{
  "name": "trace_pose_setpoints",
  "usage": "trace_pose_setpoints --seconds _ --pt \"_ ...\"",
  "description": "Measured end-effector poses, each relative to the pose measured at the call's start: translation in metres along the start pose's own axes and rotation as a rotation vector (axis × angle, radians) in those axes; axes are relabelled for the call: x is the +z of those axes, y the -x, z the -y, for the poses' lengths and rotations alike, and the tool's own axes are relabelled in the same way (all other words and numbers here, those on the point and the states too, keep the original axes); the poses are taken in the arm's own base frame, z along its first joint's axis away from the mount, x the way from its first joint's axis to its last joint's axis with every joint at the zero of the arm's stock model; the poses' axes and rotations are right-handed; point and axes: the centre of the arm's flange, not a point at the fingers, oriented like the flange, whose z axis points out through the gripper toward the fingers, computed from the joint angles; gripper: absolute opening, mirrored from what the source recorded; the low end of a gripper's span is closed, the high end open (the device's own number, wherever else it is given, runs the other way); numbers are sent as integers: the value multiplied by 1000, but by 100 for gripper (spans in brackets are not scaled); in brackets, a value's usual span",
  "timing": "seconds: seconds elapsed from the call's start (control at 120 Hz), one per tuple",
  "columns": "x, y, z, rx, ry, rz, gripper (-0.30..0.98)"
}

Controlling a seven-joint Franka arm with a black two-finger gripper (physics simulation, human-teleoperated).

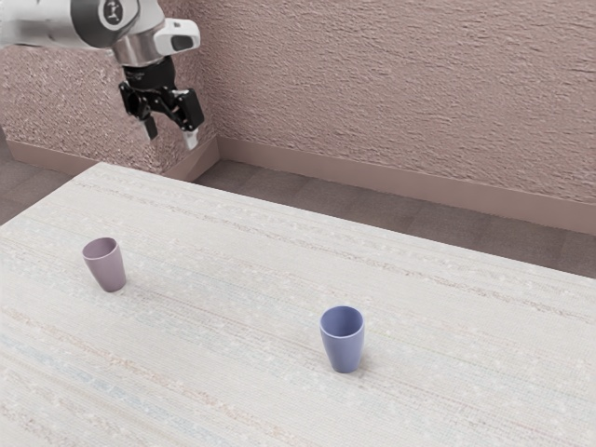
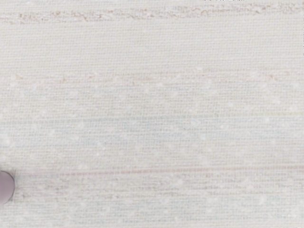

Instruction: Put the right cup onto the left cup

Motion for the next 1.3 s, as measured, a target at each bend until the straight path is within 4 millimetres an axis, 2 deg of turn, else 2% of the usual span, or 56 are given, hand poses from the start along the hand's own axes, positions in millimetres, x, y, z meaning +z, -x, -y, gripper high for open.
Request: trace_pose_setpoints --seconds 0.133,0.2,0.308,0.433,0.6,0.725,0.842,0.9,1.008,1.058,1.183,1.3 --pt "-4 -1 -5 29 -22 -15 67" --pt "4 -10 -4 31 -38 -11 67" --pt "24 -27 -31 74 -57 3 67" --pt "29 -30 -39 72 -54 -1 67" --pt "58 -40 -102 113 -36 21 67" --pt "96 -53 -128 99 -24 49 67" --pt "142 -64 -167 112 -4 74 67" --pt "157 -67 -184 112 17 74 67" --pt "161 -54 -216 122 66 73 67" --pt "170 -45 -227 126 79 92 67" --pt "200 -15 -239 122 102 152 67" --pt "216 8 -251 127 120 173 67"
